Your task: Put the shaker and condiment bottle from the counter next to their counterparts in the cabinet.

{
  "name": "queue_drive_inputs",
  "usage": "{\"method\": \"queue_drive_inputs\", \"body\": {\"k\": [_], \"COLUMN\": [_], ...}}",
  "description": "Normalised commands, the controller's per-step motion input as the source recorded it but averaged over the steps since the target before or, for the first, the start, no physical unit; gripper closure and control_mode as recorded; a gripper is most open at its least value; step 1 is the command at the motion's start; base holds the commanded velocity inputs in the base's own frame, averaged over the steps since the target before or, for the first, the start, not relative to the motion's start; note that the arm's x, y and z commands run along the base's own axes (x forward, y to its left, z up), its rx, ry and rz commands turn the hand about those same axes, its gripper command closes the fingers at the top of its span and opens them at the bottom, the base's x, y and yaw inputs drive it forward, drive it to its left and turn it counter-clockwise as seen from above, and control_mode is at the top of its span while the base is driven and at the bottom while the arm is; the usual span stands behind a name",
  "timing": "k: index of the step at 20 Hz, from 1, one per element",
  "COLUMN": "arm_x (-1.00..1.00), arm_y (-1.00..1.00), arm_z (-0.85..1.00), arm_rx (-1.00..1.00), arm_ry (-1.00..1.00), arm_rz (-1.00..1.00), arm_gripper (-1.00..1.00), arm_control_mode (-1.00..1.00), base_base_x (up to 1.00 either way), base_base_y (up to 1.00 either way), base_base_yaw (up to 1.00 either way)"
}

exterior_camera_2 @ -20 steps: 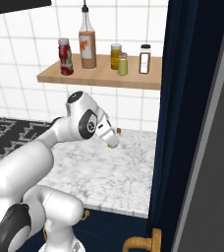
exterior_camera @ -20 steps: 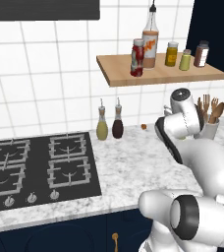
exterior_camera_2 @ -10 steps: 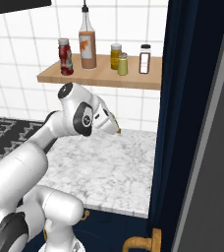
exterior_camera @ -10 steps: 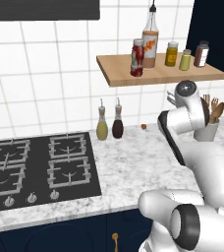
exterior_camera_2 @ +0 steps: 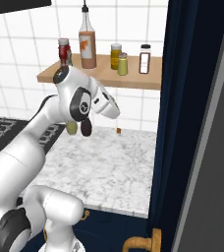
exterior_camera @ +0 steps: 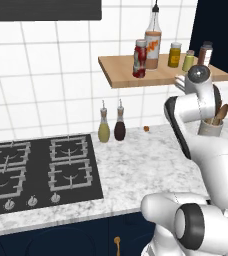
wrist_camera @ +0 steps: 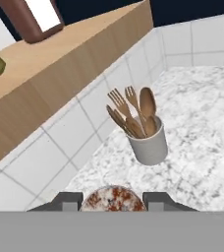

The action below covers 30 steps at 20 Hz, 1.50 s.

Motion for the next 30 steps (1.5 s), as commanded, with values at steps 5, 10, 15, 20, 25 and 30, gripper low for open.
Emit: {"method": "queue_drive_inputs", "body": {"k": [5,10,15,20,25,30], "arm_x": [0.0,-0.07,-0.05,-0.03,0.0,-0.01], "arm_y": [0.0,0.0,0.04,0.07,0.06,0.14], "arm_z": [0.85,0.71,0.22,0.13,0.03,0.0], "arm_rx": [0.0,0.0,-0.01,-0.02,-0.02,-0.05], "arm_ry": [0.0,0.0,-0.02,-0.06,-0.07,-0.07], "arm_rz": [0.0,0.01,0.03,0.03,0.03,0.05], "arm_gripper": [1.0,1.0,1.0,1.0,1.0,1.0], "arm_control_mode": [-1.0,-1.0,-1.0,-1.0,-1.0,-1.0], "base_base_x": [0.0,0.0,0.0,0.0,0.0,0.0], "base_base_y": [0.0,0.0,0.0,0.0,0.0,0.0], "base_base_yaw": [0.0,0.0,0.0,0.0,0.0,0.0]}}
